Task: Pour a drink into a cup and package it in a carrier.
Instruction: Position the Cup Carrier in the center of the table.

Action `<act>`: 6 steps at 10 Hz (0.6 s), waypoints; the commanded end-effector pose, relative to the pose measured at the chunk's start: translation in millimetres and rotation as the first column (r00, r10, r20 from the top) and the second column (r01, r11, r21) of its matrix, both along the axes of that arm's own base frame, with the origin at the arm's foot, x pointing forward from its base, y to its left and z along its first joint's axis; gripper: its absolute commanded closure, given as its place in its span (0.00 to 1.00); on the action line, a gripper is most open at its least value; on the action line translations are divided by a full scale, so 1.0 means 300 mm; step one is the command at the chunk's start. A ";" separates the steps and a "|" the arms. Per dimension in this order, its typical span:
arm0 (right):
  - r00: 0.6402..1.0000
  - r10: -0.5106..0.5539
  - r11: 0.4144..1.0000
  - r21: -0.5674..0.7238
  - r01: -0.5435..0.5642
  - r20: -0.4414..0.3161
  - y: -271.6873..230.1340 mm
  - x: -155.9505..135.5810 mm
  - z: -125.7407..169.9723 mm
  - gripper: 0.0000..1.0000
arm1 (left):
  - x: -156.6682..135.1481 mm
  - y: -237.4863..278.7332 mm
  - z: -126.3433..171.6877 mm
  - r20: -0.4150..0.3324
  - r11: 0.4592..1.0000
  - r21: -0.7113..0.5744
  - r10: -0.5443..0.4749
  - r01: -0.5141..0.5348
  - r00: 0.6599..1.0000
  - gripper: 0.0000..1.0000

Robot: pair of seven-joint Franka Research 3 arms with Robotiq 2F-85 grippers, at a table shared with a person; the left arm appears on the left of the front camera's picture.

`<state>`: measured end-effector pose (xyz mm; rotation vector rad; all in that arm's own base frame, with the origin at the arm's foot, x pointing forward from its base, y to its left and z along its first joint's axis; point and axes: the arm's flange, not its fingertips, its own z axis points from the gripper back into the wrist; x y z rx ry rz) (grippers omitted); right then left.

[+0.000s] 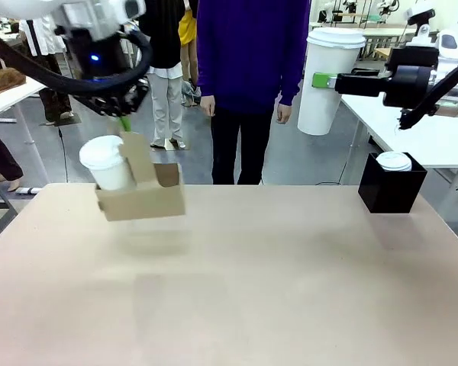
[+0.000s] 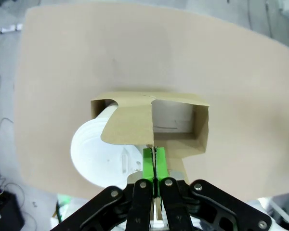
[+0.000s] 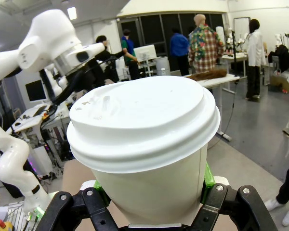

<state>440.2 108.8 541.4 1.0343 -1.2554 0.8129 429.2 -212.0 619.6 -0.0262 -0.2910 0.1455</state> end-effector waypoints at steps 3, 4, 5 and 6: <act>1.000 0.007 1.000 0.011 -0.007 0.011 0.004 0.006 0.014 0.20 | -0.099 -0.291 -0.154 -0.034 1.000 0.021 0.004 -0.003 0.999 0.99; 1.000 0.007 1.000 0.011 -0.007 0.011 0.004 0.006 0.014 0.20 | -0.110 -0.360 -0.208 -0.050 1.000 0.016 -0.017 0.017 0.999 0.99; 1.000 0.007 1.000 0.011 -0.007 0.011 0.004 0.006 0.014 0.20 | -0.113 -0.427 -0.274 -0.074 0.999 0.005 -0.036 0.036 0.997 0.99; 1.000 0.007 1.000 0.011 -0.007 0.011 0.004 0.006 0.014 0.20 | -0.107 -0.478 -0.327 -0.093 0.999 0.005 -0.036 0.037 0.995 0.99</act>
